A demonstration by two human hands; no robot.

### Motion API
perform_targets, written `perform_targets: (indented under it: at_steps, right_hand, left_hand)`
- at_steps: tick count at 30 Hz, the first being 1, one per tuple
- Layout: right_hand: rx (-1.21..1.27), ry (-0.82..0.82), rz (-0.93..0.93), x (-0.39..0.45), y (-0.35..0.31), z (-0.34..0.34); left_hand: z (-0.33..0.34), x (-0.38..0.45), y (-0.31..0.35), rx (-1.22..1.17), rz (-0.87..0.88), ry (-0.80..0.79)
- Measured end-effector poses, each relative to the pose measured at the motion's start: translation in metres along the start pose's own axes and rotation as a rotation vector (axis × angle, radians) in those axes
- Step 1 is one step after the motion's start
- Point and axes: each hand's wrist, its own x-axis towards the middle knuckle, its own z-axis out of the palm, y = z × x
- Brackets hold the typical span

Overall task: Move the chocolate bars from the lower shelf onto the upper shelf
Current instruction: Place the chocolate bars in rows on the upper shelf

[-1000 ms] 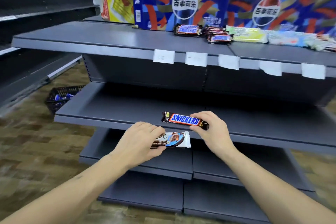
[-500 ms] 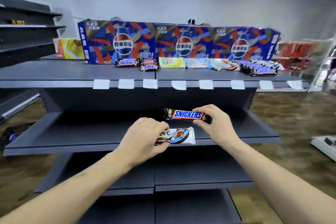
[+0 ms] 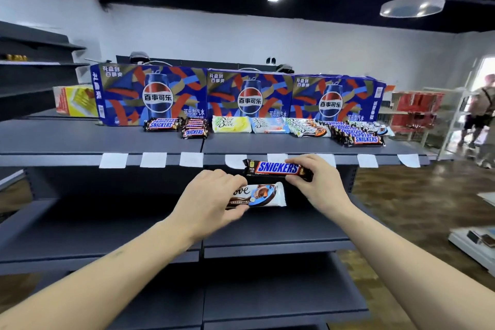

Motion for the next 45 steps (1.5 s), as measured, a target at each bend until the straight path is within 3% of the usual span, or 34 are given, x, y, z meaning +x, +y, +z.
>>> perform_targets:
  at_steps: [22,33,45]
  right_hand:
    - [-0.011,0.013,0.024,0.137,0.120,0.007]
    - [-0.018,-0.023,0.058,0.138,0.213,-0.073]
    - [-0.056,-0.106,0.043,0.126,0.325,-0.153]
  left_hand:
    - [0.108,0.154,-0.046,-0.015,0.040,0.091]
    - [0.150,0.231,0.037,0.019,0.064,0.096]
    - [0.194,0.281,0.147,0.053,-0.036,0.065]
